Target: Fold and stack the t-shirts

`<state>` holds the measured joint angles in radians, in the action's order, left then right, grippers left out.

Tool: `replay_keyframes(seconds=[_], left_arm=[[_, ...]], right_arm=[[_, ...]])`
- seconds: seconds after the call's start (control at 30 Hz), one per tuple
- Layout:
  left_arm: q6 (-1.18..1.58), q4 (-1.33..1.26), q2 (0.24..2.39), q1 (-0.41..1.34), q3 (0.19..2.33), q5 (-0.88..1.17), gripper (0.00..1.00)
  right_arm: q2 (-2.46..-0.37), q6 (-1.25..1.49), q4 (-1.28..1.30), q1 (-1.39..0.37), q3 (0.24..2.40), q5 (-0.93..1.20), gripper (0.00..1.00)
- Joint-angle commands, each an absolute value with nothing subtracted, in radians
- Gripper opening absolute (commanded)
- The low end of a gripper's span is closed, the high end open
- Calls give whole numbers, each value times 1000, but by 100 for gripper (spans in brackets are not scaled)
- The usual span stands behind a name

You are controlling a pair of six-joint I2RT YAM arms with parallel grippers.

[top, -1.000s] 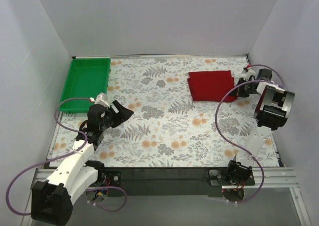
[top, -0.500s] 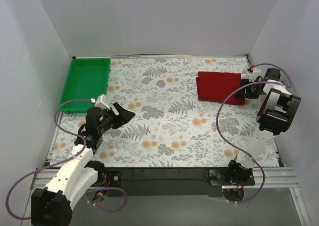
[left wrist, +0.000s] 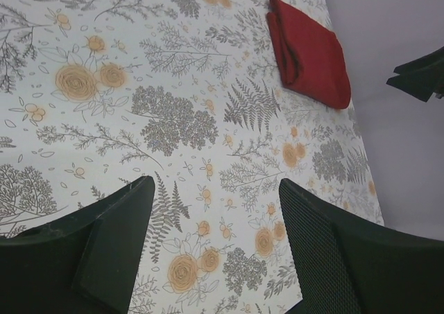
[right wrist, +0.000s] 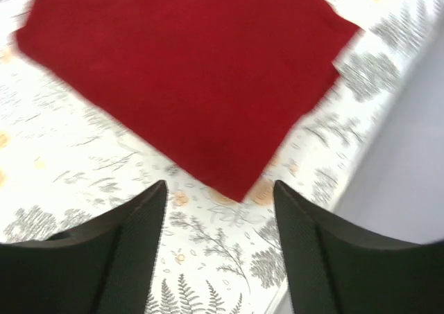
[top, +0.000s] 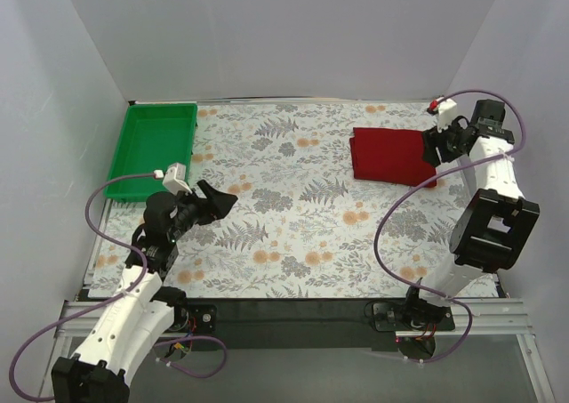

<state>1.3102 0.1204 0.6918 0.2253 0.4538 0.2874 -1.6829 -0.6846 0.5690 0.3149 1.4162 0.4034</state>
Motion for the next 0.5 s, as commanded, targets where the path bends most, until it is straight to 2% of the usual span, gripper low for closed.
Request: replay_keyframes(seconds=[0.0,0.03,0.13,0.2,0.33,0.47], left_arm=[[1250,149,649,222,480,255,68],[1247,150,632,222,479,252,68],[1243,161,606,222,462,255,68],[1243,169,595,222,462,259,68],[1226,195,578,222,472,258,68],[1223,213,557,222,472,253,69]], right_arm=[[-1663,-891,744,282,1402,588,56],[-1669,-890,747,258,1399,615,49],[-1709,-799,724,165,1393,624,15],[-1738,-717,655,106,1402,550,3],[-1805,-482,468,2,1397,384,4],[-1881,-440,437,-58,1434,298,4]])
